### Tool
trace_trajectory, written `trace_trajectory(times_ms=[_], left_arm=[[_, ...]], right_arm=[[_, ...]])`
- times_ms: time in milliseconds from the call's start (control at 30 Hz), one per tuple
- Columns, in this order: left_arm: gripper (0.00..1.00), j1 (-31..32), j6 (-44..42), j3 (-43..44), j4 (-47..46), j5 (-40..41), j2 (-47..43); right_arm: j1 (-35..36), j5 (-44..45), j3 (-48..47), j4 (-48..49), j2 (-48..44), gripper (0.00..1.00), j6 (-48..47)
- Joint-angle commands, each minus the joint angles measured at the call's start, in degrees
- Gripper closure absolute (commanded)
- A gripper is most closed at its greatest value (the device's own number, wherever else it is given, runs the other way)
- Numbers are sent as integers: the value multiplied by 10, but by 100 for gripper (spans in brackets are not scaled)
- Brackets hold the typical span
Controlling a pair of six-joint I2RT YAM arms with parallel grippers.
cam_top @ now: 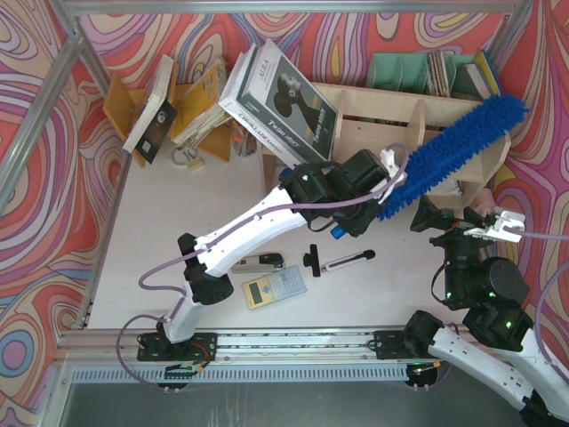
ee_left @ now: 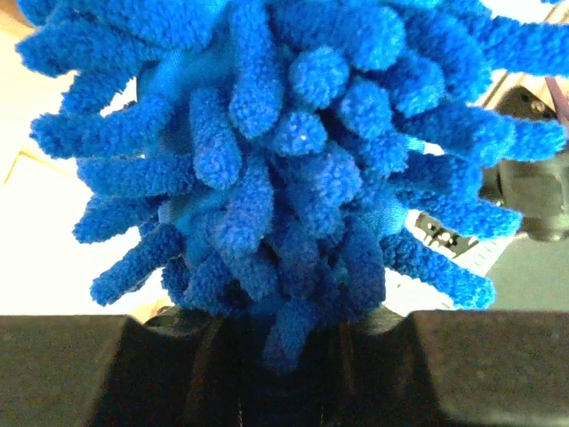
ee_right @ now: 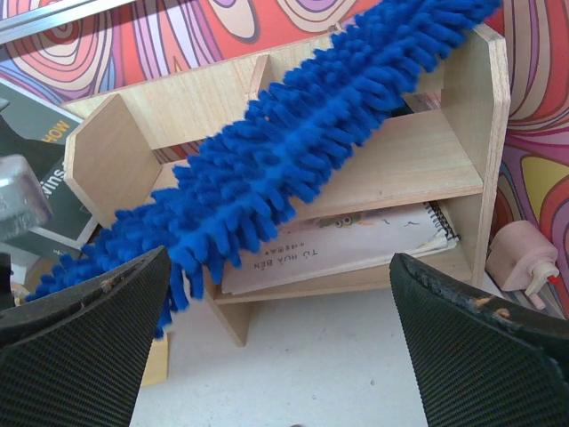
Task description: Dust the bookshelf with a duster
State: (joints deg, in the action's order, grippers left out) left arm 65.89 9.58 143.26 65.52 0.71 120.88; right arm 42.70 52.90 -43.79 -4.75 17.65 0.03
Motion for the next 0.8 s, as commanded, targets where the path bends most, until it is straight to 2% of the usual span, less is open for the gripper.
trace_trajectory(times_ms=[0,267,533,767], left_arm=[[100,16,-20,14,-13,-20,7],[100,45,-30,-24,-26,1,-19],[100,53,28,-251,-163,88,-165],[100,54,117,-362,-216,168,-256]], right_arm=[[0,6,-1,13,0,1,3],[0,7,-2,12,-1,1,4],[0,5,-1,12,-2,1,4],[0,-20,-2,15,0,1,-1]])
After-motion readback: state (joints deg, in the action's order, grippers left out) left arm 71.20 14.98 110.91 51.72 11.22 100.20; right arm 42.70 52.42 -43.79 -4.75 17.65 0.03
